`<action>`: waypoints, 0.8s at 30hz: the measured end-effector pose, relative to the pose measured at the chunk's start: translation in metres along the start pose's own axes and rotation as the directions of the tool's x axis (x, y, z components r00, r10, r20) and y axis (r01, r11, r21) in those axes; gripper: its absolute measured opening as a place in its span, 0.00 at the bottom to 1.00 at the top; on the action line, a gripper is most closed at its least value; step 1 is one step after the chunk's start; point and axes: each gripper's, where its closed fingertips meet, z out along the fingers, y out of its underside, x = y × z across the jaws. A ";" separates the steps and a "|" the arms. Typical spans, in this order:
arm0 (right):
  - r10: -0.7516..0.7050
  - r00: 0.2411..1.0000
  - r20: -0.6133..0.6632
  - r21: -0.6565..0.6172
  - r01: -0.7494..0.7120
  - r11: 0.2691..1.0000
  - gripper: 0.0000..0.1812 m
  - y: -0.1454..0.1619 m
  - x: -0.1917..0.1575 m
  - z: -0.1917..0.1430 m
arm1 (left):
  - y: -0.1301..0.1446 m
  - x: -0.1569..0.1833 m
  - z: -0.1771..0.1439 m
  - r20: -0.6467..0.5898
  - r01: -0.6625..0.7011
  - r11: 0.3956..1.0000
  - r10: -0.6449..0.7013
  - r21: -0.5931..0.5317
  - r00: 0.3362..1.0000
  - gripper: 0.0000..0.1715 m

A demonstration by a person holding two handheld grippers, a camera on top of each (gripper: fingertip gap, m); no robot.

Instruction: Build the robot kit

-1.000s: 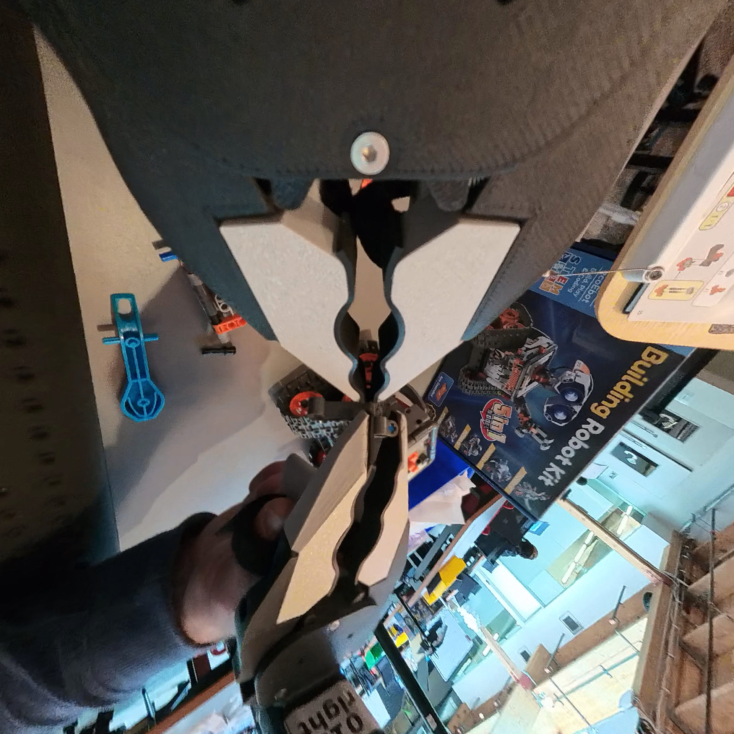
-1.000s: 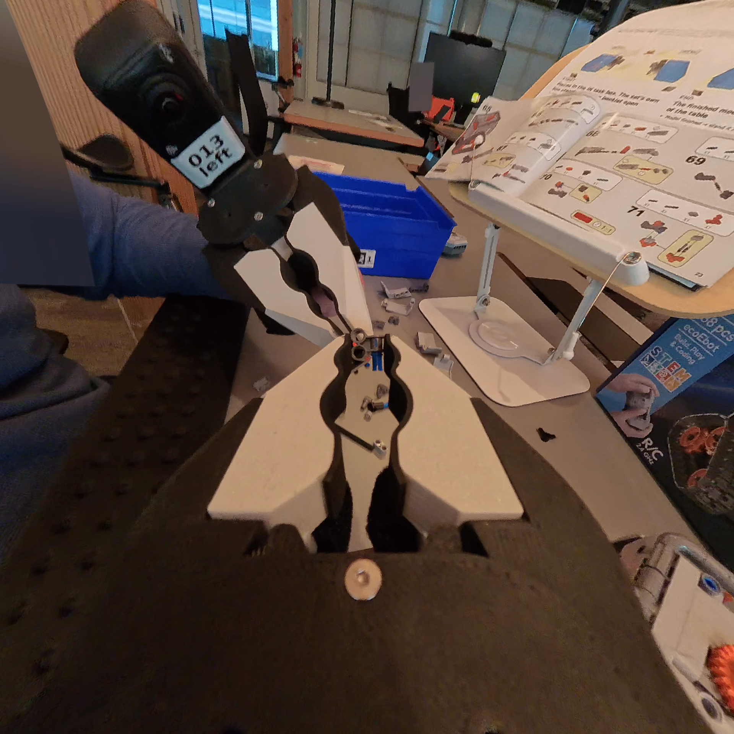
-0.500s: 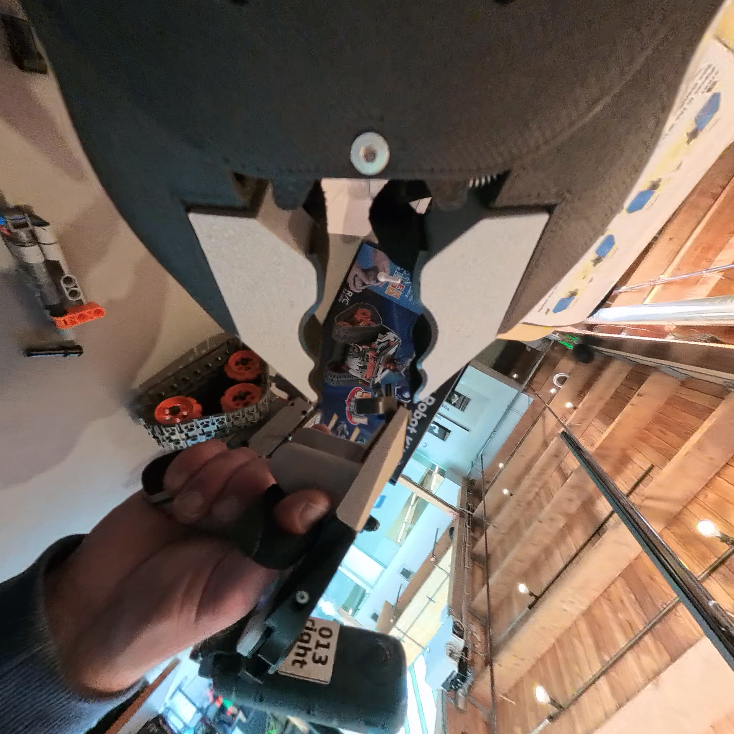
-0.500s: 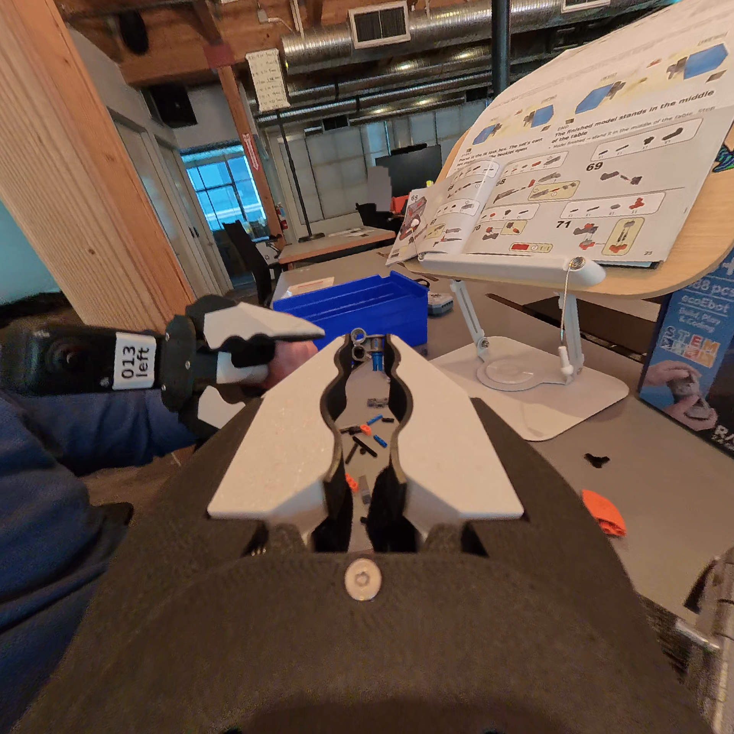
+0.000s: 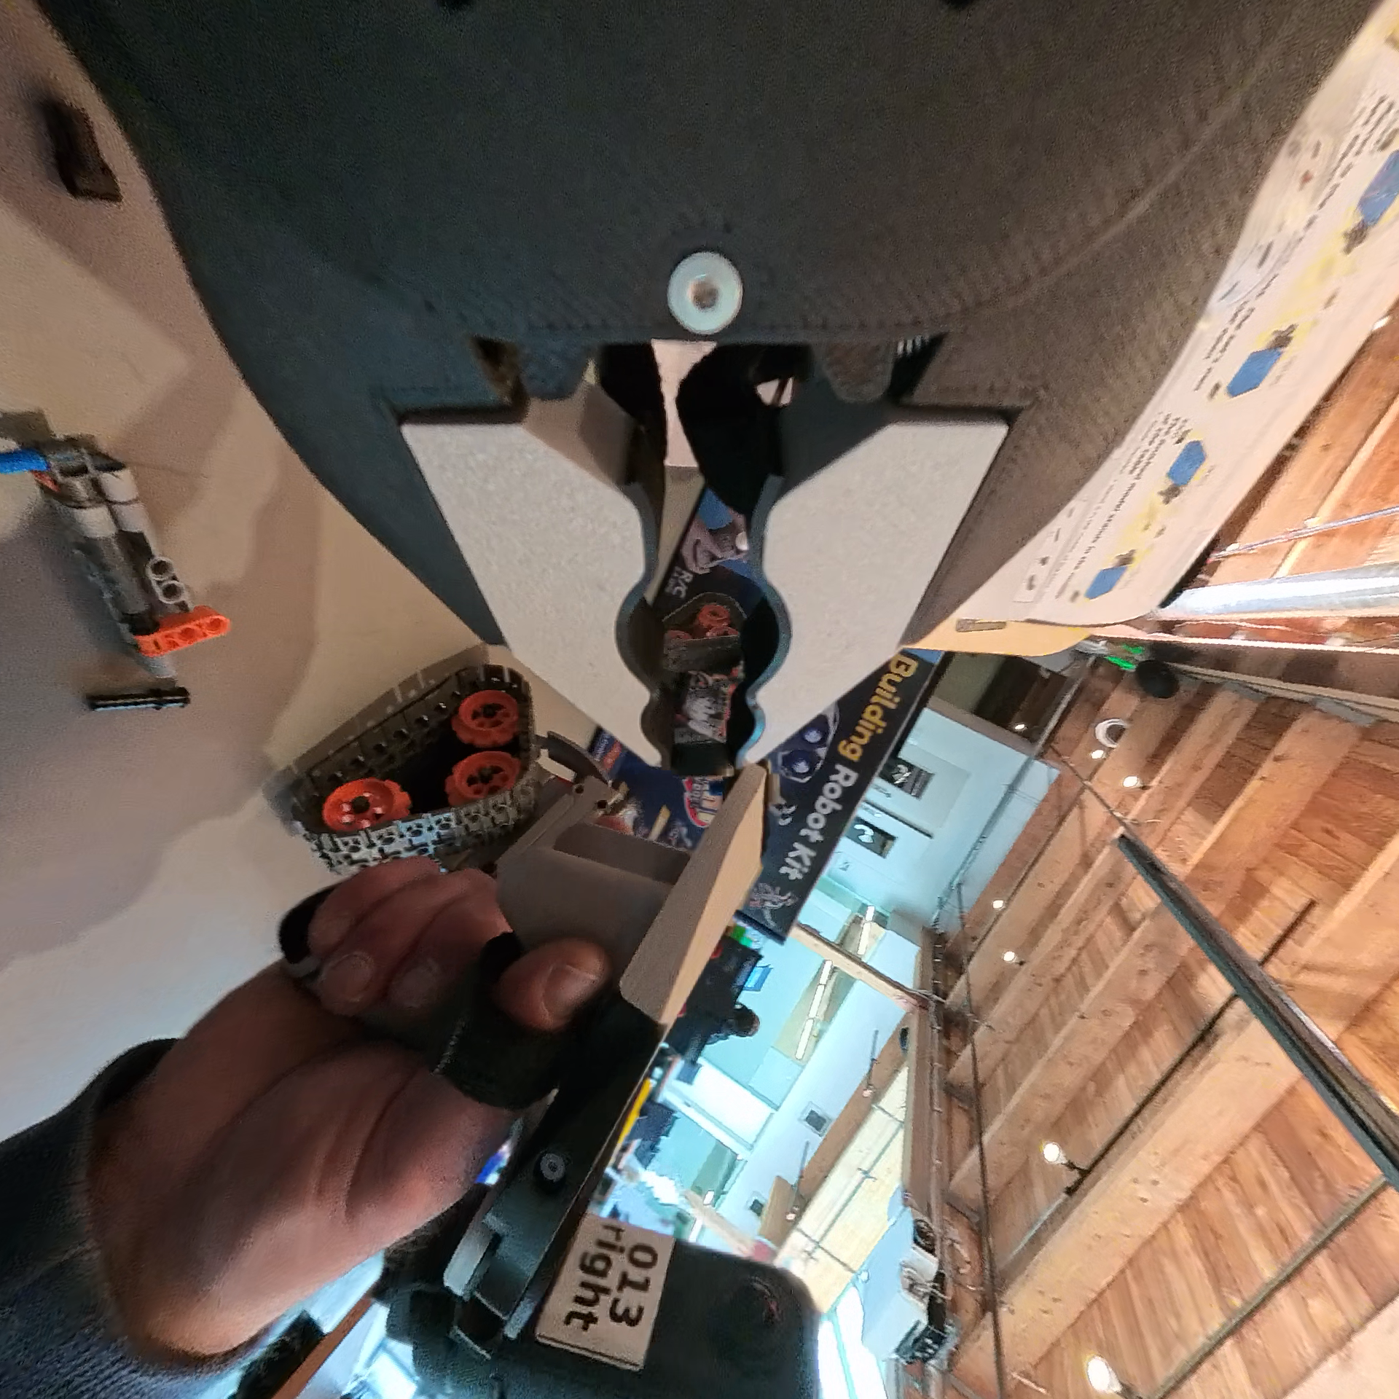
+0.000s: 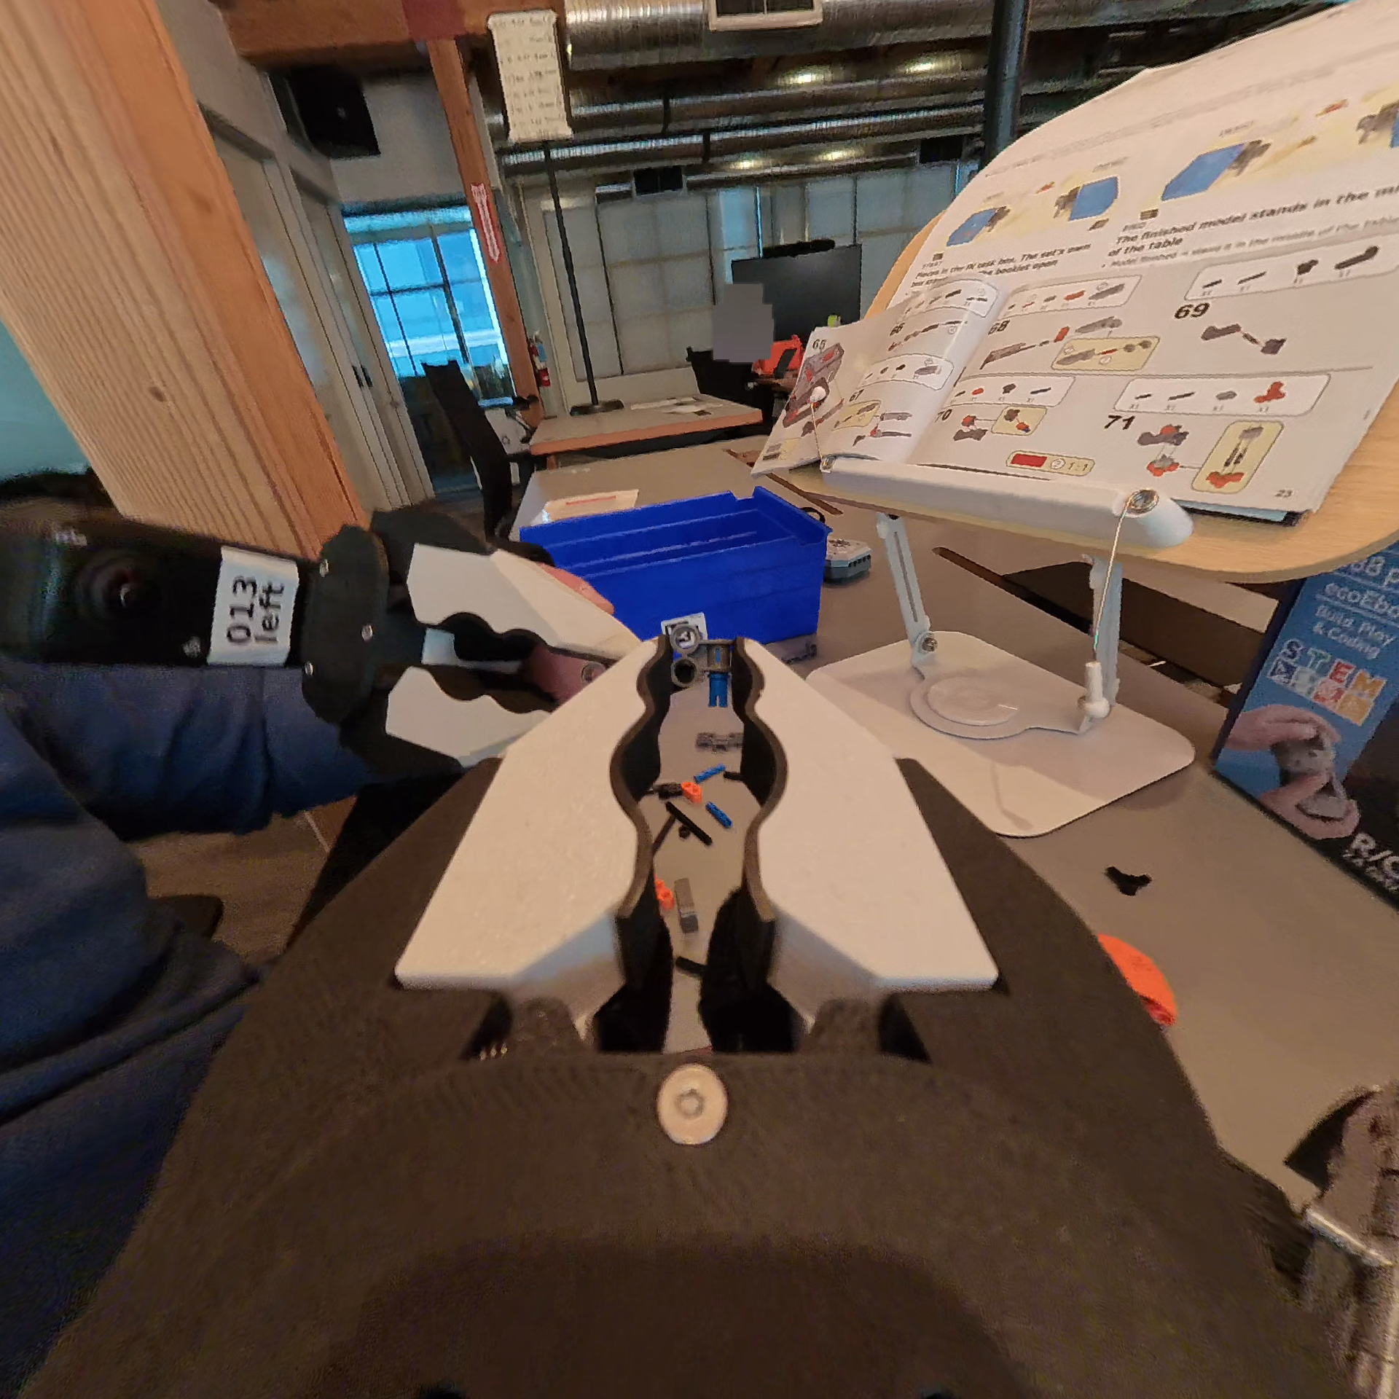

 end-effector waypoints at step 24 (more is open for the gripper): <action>0.024 0.998 0.062 0.041 -0.027 0.999 0.07 0.003 -0.005 -0.006 | -0.008 0.004 -0.001 0.023 -0.084 0.996 0.083 0.034 0.996 0.07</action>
